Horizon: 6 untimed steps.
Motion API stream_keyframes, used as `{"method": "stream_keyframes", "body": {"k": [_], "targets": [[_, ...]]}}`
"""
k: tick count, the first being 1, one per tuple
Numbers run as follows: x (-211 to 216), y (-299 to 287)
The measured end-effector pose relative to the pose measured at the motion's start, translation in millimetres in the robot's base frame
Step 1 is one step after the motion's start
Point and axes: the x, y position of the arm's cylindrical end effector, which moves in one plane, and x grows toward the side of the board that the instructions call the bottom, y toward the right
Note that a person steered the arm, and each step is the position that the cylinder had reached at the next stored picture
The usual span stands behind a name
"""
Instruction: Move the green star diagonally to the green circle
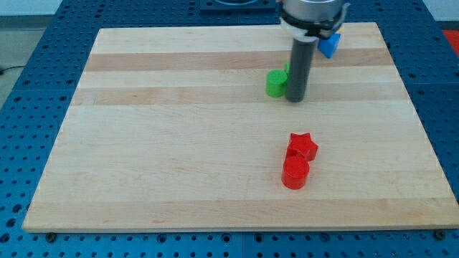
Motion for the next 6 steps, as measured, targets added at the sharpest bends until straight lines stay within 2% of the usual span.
{"method": "stream_keyframes", "body": {"k": [1,2,3,5,6], "targets": [[-9,26],[-36,25],[-39,4],[-55,31],[-67,-1]]}}
